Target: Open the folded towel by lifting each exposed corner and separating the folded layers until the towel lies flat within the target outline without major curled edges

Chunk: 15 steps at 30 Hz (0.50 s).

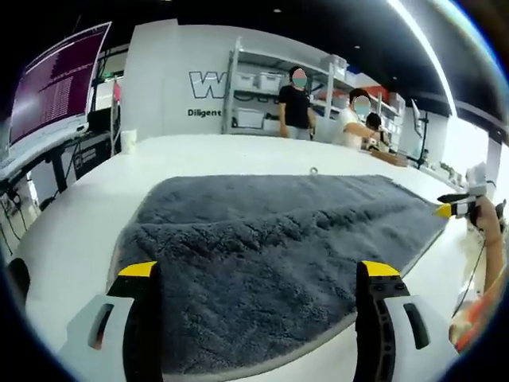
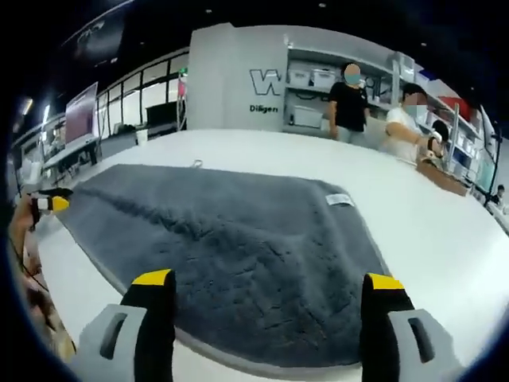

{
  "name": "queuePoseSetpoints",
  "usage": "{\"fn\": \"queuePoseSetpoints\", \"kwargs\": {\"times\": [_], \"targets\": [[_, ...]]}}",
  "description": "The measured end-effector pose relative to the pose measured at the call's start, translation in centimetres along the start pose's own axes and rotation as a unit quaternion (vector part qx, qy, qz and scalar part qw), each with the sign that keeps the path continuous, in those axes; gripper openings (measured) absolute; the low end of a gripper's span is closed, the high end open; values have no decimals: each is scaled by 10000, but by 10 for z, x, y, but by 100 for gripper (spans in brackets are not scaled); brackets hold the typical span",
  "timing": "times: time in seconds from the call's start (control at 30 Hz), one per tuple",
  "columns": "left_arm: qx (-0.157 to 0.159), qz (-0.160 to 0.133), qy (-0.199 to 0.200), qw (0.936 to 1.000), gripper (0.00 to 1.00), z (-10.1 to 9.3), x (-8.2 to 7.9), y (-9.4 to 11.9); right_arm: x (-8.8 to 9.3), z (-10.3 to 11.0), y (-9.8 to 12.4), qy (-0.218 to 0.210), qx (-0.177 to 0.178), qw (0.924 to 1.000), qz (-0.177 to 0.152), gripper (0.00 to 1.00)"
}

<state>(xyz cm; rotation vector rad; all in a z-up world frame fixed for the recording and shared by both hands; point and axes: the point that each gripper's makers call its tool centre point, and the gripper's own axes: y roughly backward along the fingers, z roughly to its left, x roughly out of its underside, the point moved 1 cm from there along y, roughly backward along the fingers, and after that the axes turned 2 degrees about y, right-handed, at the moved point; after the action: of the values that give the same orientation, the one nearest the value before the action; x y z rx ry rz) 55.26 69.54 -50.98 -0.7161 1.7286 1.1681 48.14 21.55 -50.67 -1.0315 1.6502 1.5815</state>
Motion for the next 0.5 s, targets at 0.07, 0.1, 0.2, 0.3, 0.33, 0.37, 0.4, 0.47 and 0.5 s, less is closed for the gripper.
{"fn": "queuePoseSetpoints", "kwargs": {"times": [0.07,0.1,0.2,0.3,0.33,0.37,0.4,0.47,0.5], "targets": [[20,70,-84,9999,100,-4,3,-2,-1,9,-5,133,-115,9998,55,99],[4,108,-140,9998,100,-4,4,-2,-1,12,-7,158,-142,9998,55,99],[-67,172,-258,9995,100,-5,6,-3,-4,23,-14,199,-271,9994,44,99],[-159,218,-277,9992,100,-1,8,-4,-3,30,-19,231,-352,9991,50,99],[-265,246,-249,9990,100,2,10,-4,-1,31,-21,257,-360,9990,99,99],[-337,251,-256,9988,100,4,11,-4,3,31,-23,308,-344,9987,191,99],[-384,291,-293,9984,99,6,13,-3,6,31,-23,335,-334,9986,239,99],[-430,350,-370,9978,99,8,16,-2,11,31,-24,295,-387,9984,301,99],[-433,357,-389,9977,99,8,16,-2,12,32,-24,231,-440,9983,294,99]]}}
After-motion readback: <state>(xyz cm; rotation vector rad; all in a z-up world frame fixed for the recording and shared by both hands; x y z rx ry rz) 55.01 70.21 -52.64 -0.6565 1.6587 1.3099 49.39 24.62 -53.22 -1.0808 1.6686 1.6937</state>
